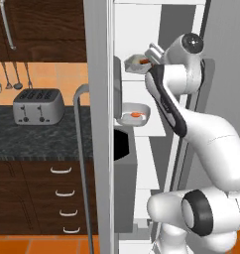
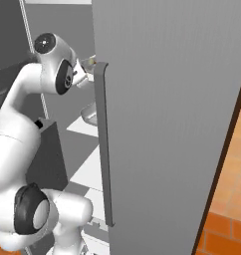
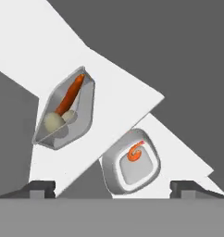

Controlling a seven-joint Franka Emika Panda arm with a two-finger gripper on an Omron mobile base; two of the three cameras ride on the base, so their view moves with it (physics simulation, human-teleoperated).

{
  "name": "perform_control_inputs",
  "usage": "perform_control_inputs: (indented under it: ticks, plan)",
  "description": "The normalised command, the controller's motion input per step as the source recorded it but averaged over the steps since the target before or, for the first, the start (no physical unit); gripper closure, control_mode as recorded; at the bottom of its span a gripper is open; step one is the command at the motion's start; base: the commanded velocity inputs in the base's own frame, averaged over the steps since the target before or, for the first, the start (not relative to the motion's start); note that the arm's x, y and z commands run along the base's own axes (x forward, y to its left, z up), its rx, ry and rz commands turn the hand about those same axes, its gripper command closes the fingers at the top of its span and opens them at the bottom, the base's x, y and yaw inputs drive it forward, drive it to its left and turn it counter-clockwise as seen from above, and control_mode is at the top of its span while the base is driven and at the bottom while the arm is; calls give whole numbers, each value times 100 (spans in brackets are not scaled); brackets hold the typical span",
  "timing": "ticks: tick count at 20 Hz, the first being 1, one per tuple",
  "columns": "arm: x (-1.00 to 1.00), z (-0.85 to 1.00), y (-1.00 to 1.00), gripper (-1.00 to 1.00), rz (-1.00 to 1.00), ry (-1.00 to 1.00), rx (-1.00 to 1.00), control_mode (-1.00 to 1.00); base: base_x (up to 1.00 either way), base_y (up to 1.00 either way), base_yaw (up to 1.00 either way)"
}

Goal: Take the meat container that has the shrimp and place it on the second highest rack of the freezer. Then take the vegetable container that has the mushroom and carrot and place it on the highest rack of the freezer.

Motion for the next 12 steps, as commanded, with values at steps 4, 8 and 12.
perform_control_inputs:
  ticks: [4,8,12]
  plan:
    - [-99,12,-4,-100,21,5,-21,-100,0,0,0]
    - [-81,2,0,-100,26,21,-31,-100,0,0,0]
    - [-64,2,0,-100,21,30,-40,-100,0,0,0]
